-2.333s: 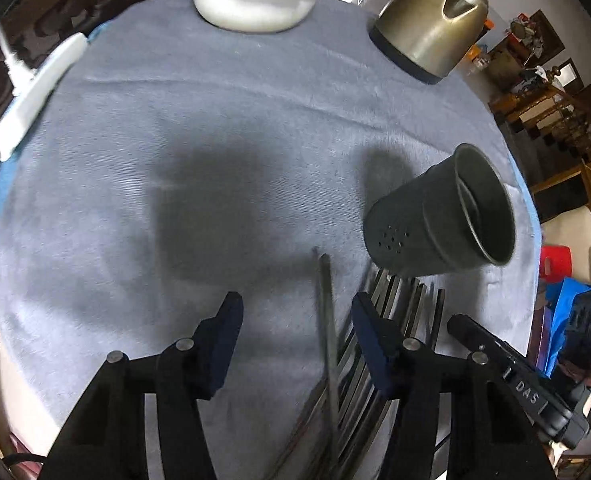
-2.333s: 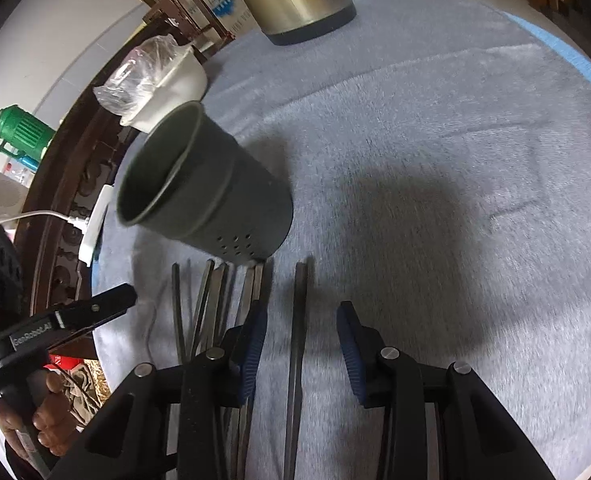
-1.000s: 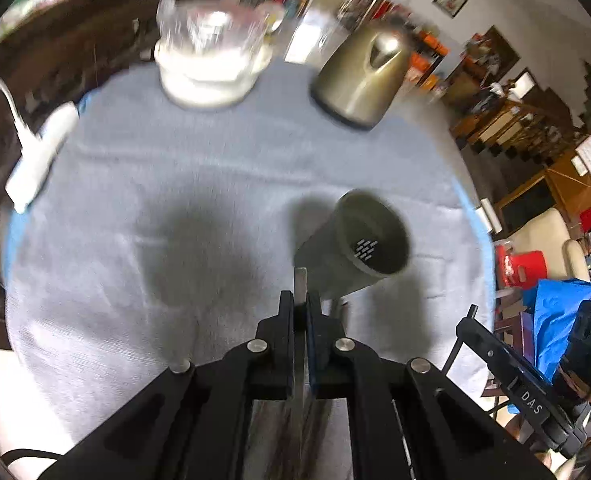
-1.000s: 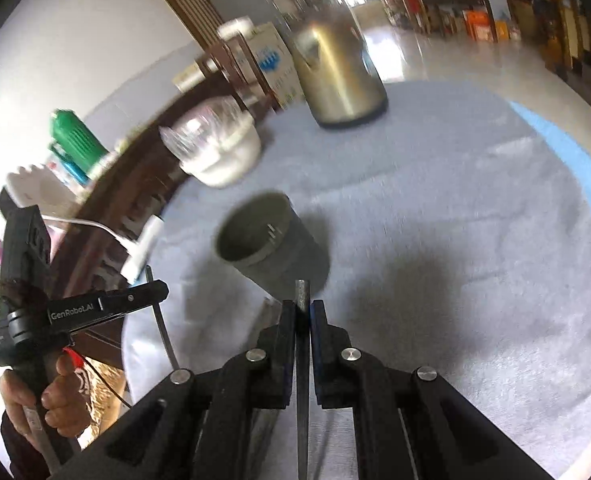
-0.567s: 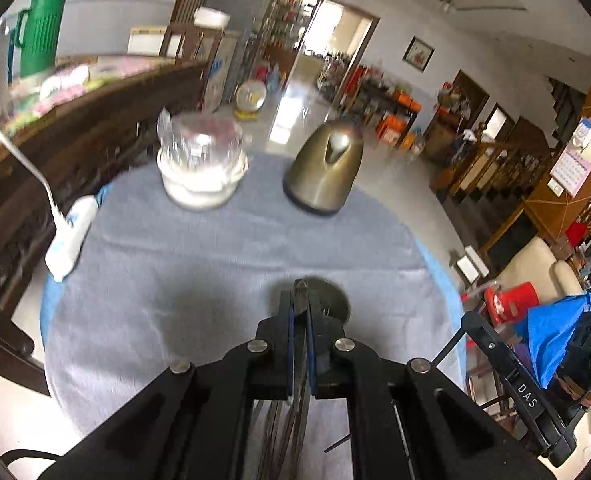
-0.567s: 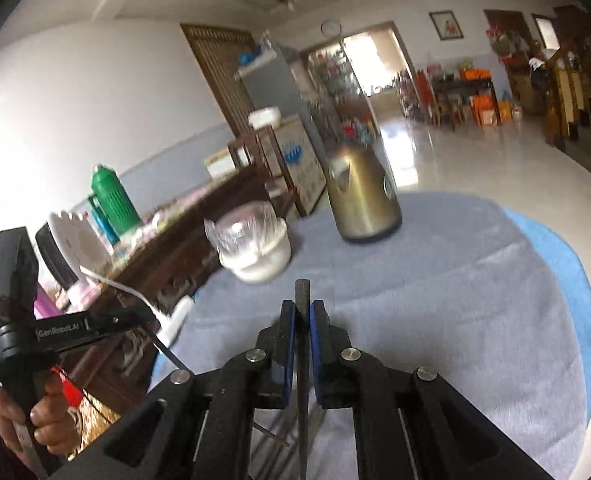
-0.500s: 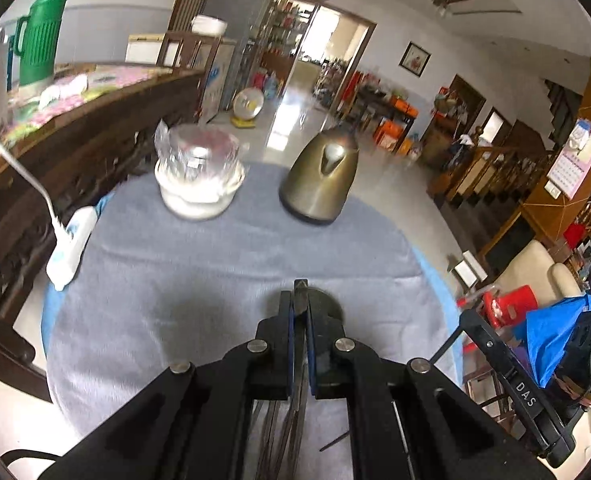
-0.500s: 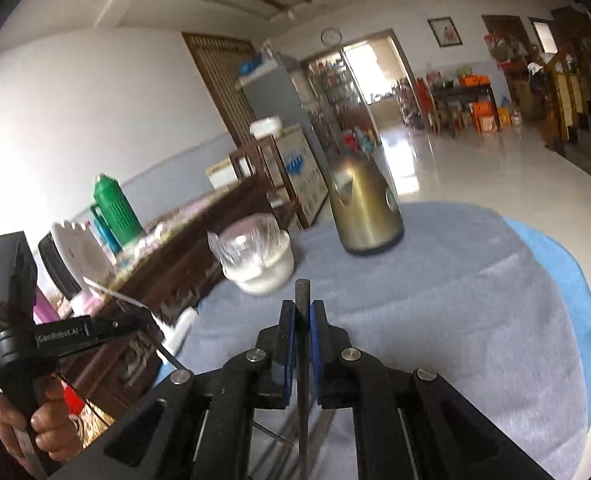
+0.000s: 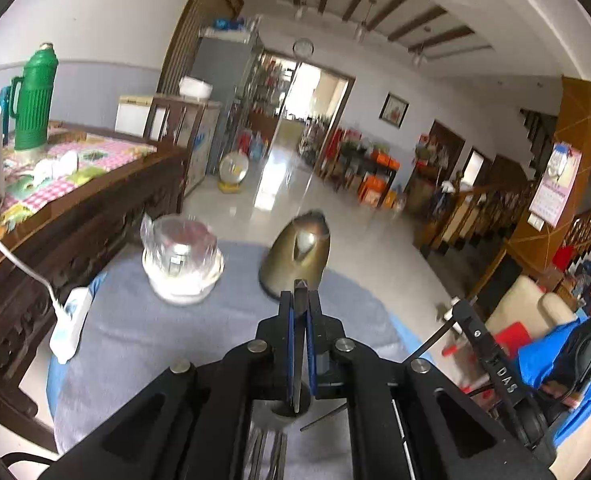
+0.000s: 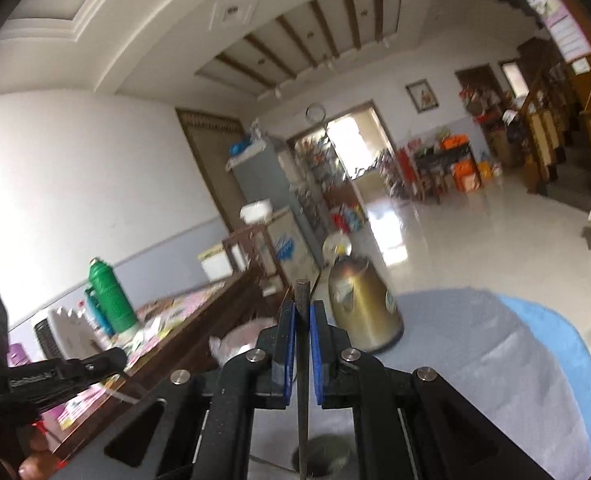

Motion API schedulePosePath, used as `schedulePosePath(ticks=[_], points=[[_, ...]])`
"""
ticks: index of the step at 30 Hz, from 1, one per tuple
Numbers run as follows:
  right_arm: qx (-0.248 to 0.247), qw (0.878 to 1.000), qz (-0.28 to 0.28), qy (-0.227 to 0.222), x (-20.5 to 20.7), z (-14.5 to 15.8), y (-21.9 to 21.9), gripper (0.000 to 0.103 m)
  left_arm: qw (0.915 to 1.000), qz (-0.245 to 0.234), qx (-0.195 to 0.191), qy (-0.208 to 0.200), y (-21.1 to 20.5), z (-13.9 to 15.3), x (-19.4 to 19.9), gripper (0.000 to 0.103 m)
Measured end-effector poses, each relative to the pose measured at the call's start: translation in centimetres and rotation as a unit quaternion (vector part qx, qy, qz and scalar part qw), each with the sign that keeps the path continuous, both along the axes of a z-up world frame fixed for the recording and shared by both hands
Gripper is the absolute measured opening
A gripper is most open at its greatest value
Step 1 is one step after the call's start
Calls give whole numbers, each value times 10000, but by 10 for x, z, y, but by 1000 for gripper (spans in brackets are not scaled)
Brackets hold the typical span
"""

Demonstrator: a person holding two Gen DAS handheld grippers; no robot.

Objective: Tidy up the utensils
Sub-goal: 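Lift the held chopsticks with both tools and carry them over the grey cup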

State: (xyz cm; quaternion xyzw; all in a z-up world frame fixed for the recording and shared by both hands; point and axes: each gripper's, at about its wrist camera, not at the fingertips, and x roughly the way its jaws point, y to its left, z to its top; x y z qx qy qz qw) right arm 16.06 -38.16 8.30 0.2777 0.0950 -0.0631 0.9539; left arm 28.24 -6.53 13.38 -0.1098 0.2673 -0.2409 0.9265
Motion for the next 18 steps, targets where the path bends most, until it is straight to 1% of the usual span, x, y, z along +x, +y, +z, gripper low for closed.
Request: schedulePosePath(ticks=[3, 6, 9, 13, 18], points=[[-248, 9992, -295, -108, 8, 1, 8, 8, 9999, 99, -51, -119, -2, -3, 3, 5], [-499, 9977, -446, -102, 19, -4, 17, 8, 9998, 179, -45, -87, -5, -18, 10, 5], [-661, 9971, -359, 94, 34, -16, 25, 8, 9997, 223, 0, 97, -8, -36, 20, 5], [-626, 9970, -147, 428, 49, -32, 28, 8, 9989, 237, 99, 400, -10, -57, 31, 5], [-595, 9961, -1, 645, 49, -45, 27, 8, 9975, 209, 280, 620, -14, -74, 36, 5]])
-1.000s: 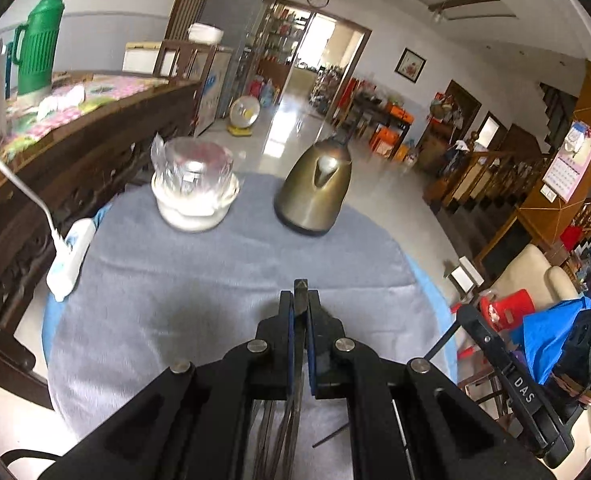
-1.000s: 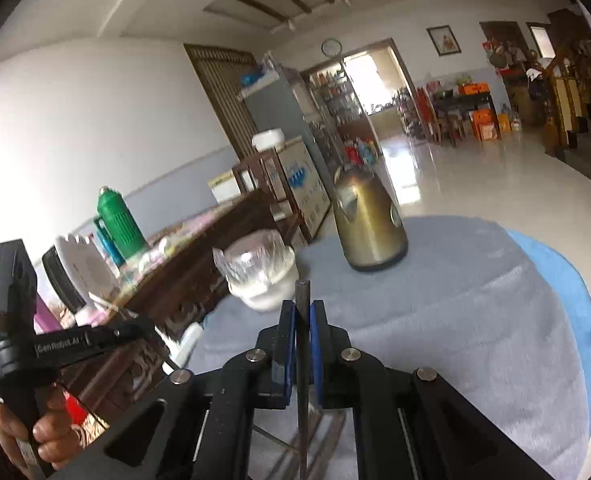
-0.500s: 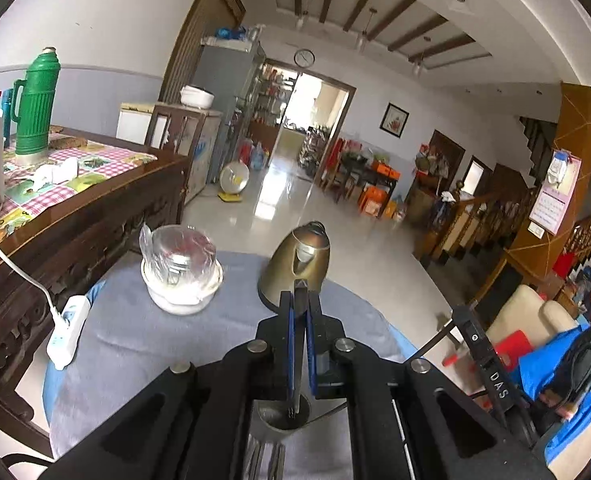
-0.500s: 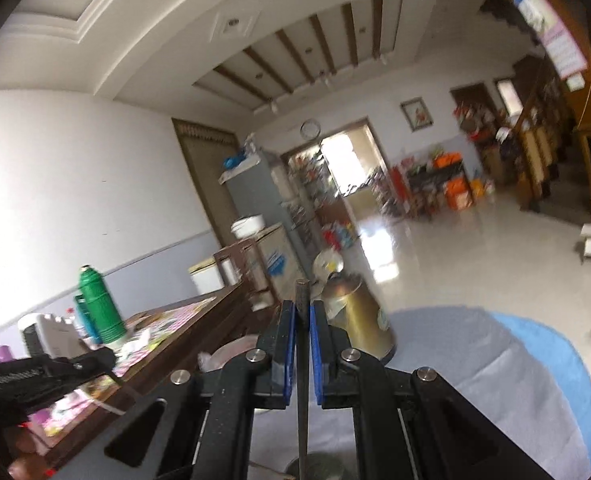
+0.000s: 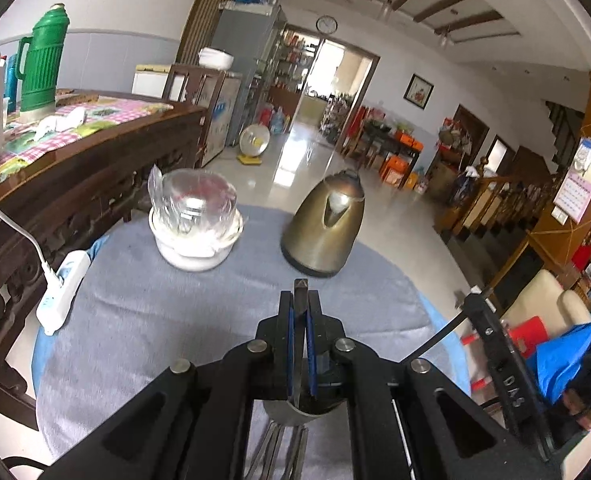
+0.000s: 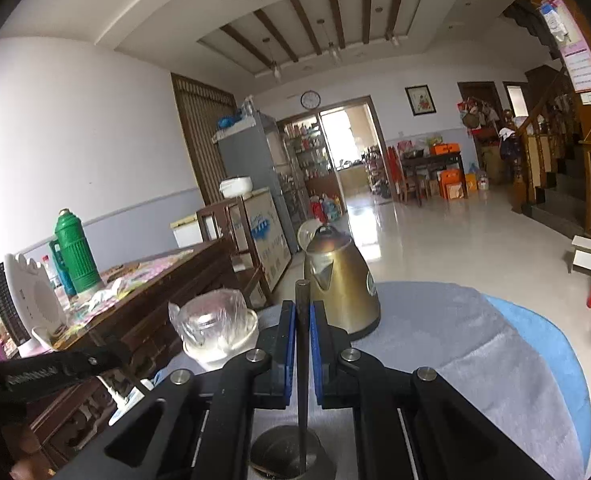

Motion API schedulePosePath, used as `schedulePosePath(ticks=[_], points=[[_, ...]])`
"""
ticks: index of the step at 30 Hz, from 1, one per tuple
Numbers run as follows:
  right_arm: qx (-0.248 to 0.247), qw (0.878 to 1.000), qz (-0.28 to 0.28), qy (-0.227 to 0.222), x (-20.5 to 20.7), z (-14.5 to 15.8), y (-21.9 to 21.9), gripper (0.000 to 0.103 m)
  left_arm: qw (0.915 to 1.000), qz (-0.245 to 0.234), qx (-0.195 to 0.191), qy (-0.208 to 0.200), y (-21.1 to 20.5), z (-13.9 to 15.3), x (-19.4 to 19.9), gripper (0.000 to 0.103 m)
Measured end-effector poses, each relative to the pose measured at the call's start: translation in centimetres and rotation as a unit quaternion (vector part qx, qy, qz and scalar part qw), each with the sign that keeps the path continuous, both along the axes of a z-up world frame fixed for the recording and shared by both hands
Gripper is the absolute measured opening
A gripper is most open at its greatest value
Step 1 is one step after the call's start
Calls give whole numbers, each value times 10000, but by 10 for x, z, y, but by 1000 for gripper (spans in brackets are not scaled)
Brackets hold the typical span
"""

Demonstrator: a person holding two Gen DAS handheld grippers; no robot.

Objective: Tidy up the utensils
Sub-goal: 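Lift the held chopsticks with both tools and carry them over the grey cup, then open both tools to drop the chopsticks into the grey cup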

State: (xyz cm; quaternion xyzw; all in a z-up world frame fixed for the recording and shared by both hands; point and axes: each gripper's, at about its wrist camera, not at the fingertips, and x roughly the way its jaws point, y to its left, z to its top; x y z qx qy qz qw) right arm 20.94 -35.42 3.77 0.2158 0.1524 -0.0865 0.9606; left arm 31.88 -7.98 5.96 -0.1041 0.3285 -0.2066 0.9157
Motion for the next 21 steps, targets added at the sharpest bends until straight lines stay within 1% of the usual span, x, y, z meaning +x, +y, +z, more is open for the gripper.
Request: schedulePosePath(ticks=[5, 8, 9, 11, 12, 13, 15, 16, 19, 21], points=[[87, 9996, 191, 177, -5, -9, 1, 10, 9996, -104, 169, 175, -5, -10, 0, 5], [295, 9987, 325, 255, -7, -11, -3, 12, 9993, -152, 269, 204, -5, -12, -5, 7], [403, 9982, 362, 276, -9, -13, -6, 14, 9993, -158, 282, 188, -4, -11, -7, 8], [631, 9969, 407, 216, -17, -15, -14, 20, 9993, -179, 299, 105, 1, -10, -13, 22], [709, 9965, 404, 170, -22, -16, -16, 25, 9994, -157, 307, 66, 3, -8, -16, 37], [780, 9961, 390, 121, -26, -16, -19, 28, 9995, -103, 312, -19, 7, -7, -20, 45], [904, 9953, 357, -43, -39, -16, -24, 33, 9991, 1, 342, -243, 16, -4, -31, 47], [934, 9950, 326, -111, -46, -16, -26, 35, 9989, 21, 371, -284, 18, -4, -33, 48], [1005, 9944, 214, -226, -66, -17, -33, 35, 9984, 105, 446, -319, 28, -9, -44, 48], [1079, 9937, 241, -206, -73, -19, -35, 35, 9983, 153, 474, -300, 33, -14, -50, 49]])
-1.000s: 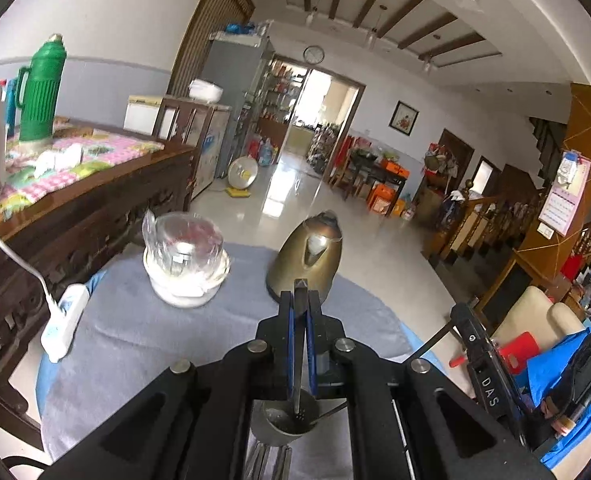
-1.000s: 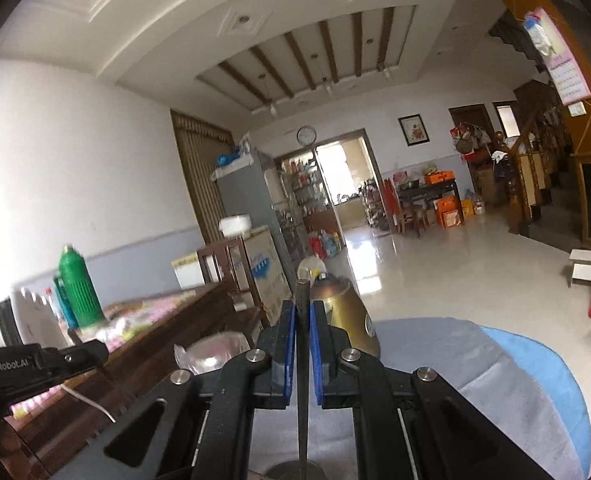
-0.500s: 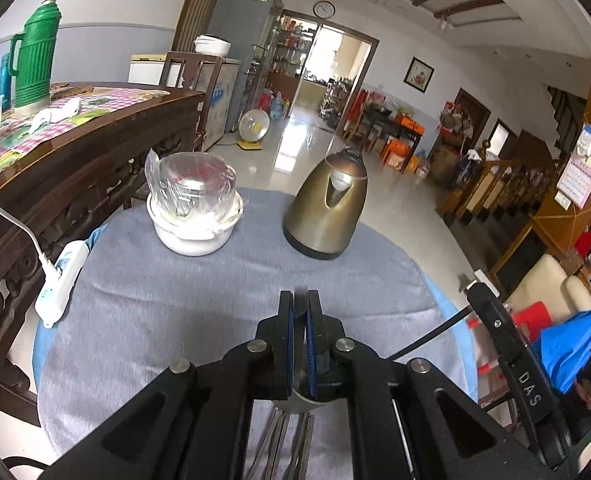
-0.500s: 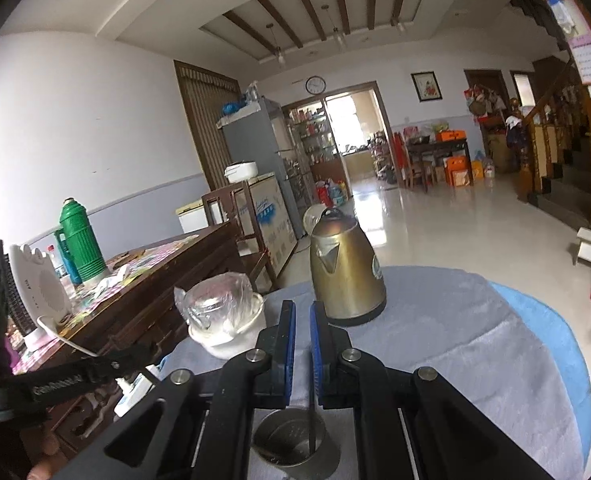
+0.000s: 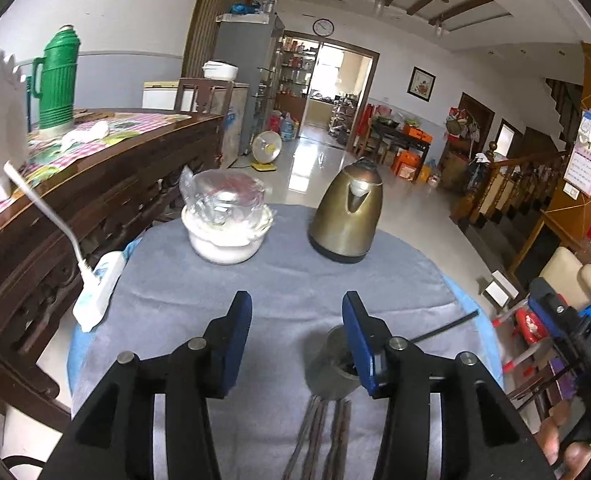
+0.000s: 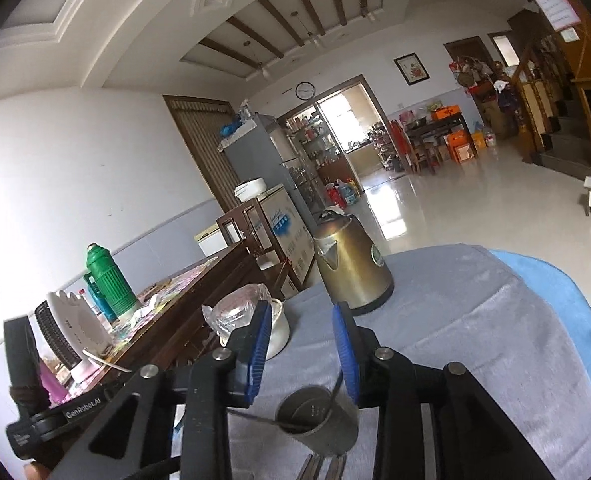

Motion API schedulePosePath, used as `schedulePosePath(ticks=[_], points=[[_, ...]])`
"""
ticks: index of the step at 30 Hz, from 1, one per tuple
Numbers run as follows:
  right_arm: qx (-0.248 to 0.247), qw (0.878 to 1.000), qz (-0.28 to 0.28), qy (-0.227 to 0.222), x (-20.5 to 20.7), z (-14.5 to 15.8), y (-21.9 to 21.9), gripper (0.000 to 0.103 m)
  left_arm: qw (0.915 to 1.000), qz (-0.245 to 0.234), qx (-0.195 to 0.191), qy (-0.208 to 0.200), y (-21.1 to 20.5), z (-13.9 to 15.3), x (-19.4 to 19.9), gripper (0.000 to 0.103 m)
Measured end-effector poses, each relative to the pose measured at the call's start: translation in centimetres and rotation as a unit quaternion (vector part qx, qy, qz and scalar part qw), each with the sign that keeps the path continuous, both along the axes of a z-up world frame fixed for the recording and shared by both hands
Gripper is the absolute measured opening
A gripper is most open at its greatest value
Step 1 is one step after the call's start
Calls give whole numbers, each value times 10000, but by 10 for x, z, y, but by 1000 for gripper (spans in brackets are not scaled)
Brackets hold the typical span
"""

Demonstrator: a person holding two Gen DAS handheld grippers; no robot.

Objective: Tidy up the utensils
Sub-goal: 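Open both tools to drop the chopsticks into the grey cup, then move both tools back down to the remaining chopsticks beside the cup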

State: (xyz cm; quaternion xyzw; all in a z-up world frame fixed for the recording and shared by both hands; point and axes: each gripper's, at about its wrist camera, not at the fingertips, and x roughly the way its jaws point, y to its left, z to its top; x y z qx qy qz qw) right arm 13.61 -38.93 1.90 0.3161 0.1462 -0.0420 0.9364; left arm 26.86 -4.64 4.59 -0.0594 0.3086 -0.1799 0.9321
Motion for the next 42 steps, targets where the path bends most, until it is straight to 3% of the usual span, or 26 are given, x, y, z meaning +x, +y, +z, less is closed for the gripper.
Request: schedulePosePath(ticks=[7, 12, 21, 27, 35, 42], points=[[224, 9974, 413, 541, -4, -30, 11, 35, 9984, 80, 424, 361, 12, -45, -17, 54], [433, 9909, 623, 1110, 1, -73, 22, 35, 9950, 105, 615, 780, 18, -81, -19, 54], [929, 9594, 1349, 2294, 30, -154, 45, 34, 9828, -345, 931, 1554, 9, -140, -21, 54], [1130, 9450, 1610, 2615, 47, -184, 55, 33, 9759, -537, 986, 1873, 4, -162, -16, 54], [1326, 9329, 1732, 2867, 69, -204, 61, 27, 9736, -640, 953, 1974, -1, -168, -11, 54], [1148, 9321, 1707, 2980, 72, -210, 67, 6, 9716, -749, 1023, 1996, -9, -170, -11, 54]])
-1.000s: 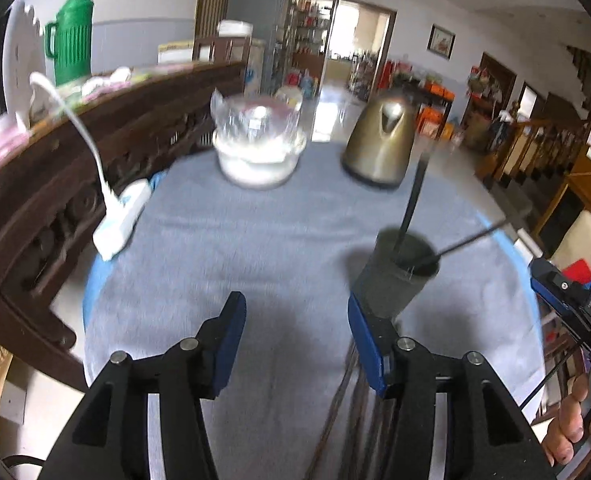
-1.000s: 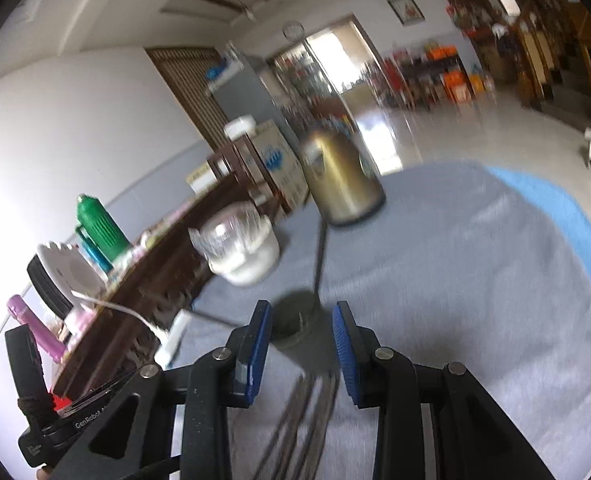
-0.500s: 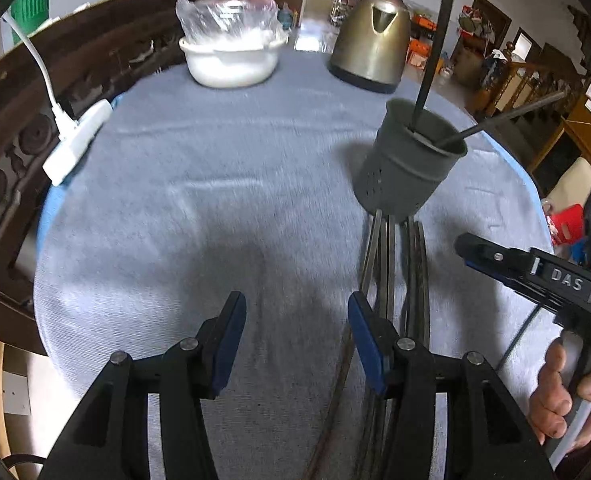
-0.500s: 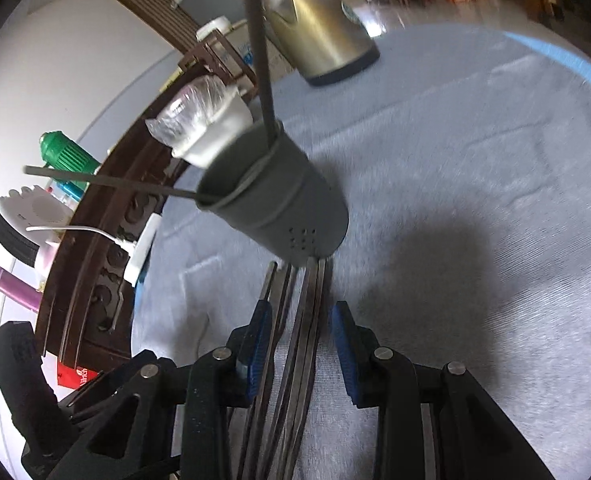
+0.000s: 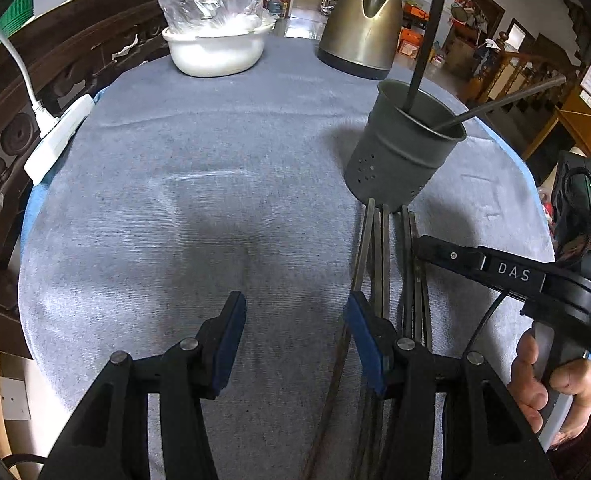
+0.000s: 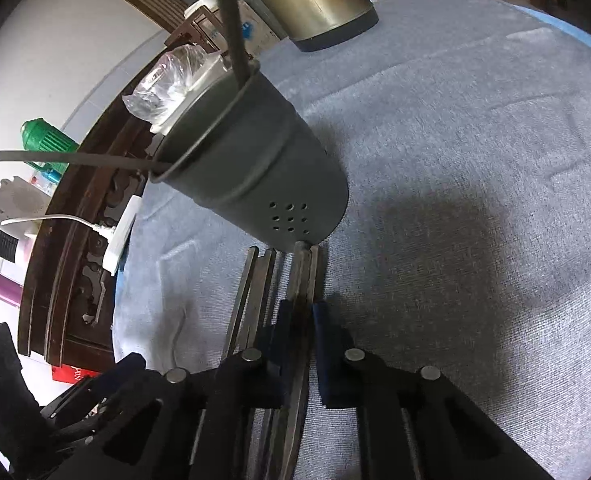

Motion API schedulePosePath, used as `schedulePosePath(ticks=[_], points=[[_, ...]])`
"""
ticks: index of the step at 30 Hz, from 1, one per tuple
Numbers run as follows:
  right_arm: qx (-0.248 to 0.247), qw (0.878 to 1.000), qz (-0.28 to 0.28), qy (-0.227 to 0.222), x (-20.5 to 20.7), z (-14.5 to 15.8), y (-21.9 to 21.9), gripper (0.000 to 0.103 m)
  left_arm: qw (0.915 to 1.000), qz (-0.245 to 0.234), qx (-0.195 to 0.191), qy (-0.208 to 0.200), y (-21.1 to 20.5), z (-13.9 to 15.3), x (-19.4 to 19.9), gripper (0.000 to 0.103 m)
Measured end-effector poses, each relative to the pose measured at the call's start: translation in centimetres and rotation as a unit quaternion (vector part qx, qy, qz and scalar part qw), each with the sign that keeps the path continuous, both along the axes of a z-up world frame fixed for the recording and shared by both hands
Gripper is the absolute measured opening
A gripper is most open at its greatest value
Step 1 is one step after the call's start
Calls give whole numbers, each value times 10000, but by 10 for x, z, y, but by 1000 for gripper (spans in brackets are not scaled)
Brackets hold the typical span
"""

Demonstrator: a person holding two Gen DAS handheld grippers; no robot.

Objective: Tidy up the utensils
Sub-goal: 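Move both tools back down to the remaining chopsticks beside the cup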

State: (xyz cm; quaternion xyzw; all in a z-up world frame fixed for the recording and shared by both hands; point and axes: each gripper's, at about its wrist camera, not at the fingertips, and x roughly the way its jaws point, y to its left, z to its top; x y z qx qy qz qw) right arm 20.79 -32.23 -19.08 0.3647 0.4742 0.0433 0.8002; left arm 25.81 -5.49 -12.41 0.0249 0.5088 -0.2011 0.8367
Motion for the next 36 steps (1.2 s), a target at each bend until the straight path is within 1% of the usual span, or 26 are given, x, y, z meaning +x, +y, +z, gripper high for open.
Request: schedulePosePath(ticks=[3, 8, 12, 14, 20, 24, 28, 31, 36], points=[[-135, 9999, -44, -4, -4, 0, -3, 6, 10000, -51, -3, 40, -5, -4, 3, 54], [-162, 9997, -174, 50, -8, -3, -13, 6, 9998, -166, 2, 133, -16, -11, 11, 54], [112, 9997, -224, 28, -11, -5, -19, 6, 9995, -229, 53, 193, -23, -17, 17, 54], [175, 9996, -225, -39, -12, -3, -21, 8, 9994, -272, 29, 235, -28, -20, 19, 54], [508, 9983, -236, -151, -12, -2, -22, 8, 9989, -396, 7, 261, -37, -24, 27, 54], [520, 9980, -304, -172, -14, -2, -23, 8, 9985, -462, 11, 297, -41, -27, 32, 54], [563, 9976, -365, -158, -15, -5, -27, 8, 9981, -519, 113, 312, -47, -33, 38, 54], [558, 9976, -358, -179, -15, -5, -28, 8, 9978, -569, 67, 334, -52, -35, 44, 54], [575, 9977, -297, -218, -13, -5, -26, 8, 9980, -494, 149, 376, -52, -39, 54, 54]])
